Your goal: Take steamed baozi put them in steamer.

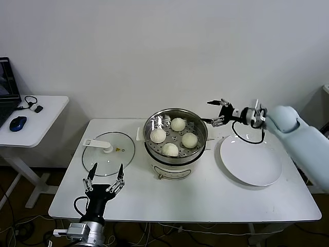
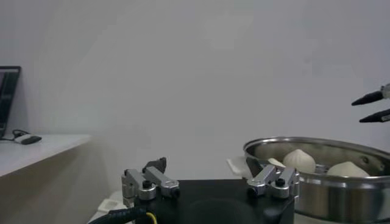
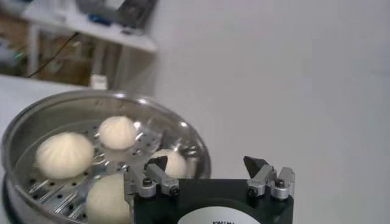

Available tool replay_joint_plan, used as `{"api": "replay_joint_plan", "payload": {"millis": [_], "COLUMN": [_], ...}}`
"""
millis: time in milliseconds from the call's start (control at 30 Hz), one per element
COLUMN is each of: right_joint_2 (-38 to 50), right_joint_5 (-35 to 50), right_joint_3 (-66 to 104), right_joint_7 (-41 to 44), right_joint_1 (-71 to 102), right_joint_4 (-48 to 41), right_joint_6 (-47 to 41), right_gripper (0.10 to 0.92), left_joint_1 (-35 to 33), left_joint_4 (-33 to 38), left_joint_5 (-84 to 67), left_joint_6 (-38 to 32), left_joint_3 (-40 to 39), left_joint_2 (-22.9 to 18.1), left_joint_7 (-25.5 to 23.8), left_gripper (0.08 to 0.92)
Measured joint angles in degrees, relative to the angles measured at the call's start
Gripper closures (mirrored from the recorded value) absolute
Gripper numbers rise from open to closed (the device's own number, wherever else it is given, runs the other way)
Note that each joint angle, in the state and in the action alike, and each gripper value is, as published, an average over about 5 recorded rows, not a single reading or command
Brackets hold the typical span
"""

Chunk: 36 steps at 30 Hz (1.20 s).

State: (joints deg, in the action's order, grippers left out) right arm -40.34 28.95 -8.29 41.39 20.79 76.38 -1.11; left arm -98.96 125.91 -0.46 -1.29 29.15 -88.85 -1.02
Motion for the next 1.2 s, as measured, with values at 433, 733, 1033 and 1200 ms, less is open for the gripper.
{"api": "replay_joint_plan", "payload": {"millis": [433, 733, 1033, 1200], "right_joint_2": [-8.4, -15.5, -21.2, -23.5], "right_joint_5": [-1.6, -2.7, -3.6, -3.6], "right_joint_3": [27.2, 35.3, 38.5, 39.0], "right_joint_7": [-17.0, -25.7, -29.0, -29.7], "right_joint_1": [32.2, 48.0, 59.5, 63.0], "right_joint_4": [11.1, 16.8, 20.5, 21.5], "right_joint_6": [10.2, 17.3, 22.0, 23.3], "right_gripper": [0.203, 0.203, 0.203, 0.203], "left_joint_1": [0.3, 0.0, -0.6, -0.8], "left_joint_4": [-0.7, -1.2, -1.4, -1.4], "left_joint_5": [0.1, -0.4, -1.3, -1.7], "left_joint_6": [-1.0, -0.8, -1.1, -1.3], "left_joint_3": [0.0, 0.8, 1.4, 1.5], "left_joint_2": [-0.1, 0.1, 0.2, 0.2], "left_joint_7": [1.1, 1.1, 0.6, 0.4], "left_gripper": [0.177, 0.177, 0.177, 0.177]}}
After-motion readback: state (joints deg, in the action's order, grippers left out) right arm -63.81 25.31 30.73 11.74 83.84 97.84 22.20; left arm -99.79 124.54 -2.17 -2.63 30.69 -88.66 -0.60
